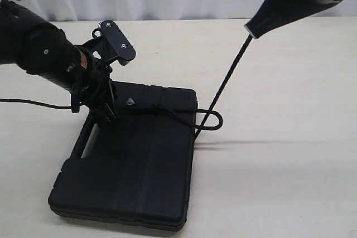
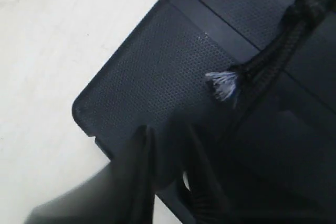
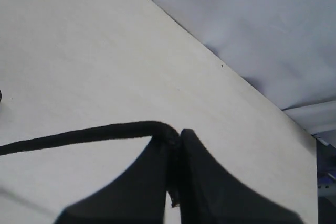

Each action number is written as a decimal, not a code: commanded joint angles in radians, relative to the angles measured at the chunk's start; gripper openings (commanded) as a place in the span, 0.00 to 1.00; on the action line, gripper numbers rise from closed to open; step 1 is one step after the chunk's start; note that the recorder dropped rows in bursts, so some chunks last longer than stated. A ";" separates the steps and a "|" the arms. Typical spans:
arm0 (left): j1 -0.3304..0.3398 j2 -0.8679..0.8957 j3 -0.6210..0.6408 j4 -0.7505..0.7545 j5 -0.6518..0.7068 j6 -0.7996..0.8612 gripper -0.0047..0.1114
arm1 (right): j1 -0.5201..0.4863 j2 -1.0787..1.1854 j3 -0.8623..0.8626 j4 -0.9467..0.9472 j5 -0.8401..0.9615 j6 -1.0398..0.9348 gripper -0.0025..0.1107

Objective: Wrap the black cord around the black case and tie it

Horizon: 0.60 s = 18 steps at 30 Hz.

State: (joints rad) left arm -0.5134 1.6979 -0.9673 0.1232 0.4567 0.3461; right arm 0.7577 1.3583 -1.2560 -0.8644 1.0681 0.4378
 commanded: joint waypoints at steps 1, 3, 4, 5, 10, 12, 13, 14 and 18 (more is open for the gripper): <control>-0.015 -0.046 -0.002 -0.077 0.038 0.024 0.22 | -0.004 0.029 -0.011 -0.038 -0.040 0.030 0.06; -0.020 -0.050 -0.002 -0.111 0.064 0.048 0.22 | -0.004 0.043 -0.005 -0.038 -0.024 0.030 0.06; -0.023 -0.050 -0.002 -0.118 0.077 0.054 0.22 | -0.004 0.052 -0.005 -0.038 -0.012 0.030 0.06; -0.023 -0.050 -0.002 -0.129 0.084 0.062 0.22 | -0.004 0.056 -0.005 -0.041 0.009 0.030 0.06; -0.023 -0.050 -0.002 -0.149 0.129 0.074 0.22 | -0.030 0.057 -0.005 -0.032 0.059 0.030 0.09; -0.023 -0.050 -0.002 -0.163 0.139 0.074 0.22 | -0.072 0.057 -0.005 0.014 0.071 0.030 0.19; -0.023 -0.050 -0.002 -0.172 0.144 0.074 0.22 | -0.096 0.057 -0.005 0.040 0.077 0.027 0.26; -0.023 -0.050 -0.002 -0.181 0.146 0.074 0.22 | -0.121 0.057 -0.005 0.065 0.080 0.019 0.34; -0.023 -0.050 -0.002 -0.186 0.173 0.072 0.22 | -0.181 0.057 -0.005 0.140 0.127 -0.020 0.54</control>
State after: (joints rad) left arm -0.5278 1.6562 -0.9673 -0.0469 0.6118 0.4183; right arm 0.6109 1.4174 -1.2560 -0.7725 1.1503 0.4491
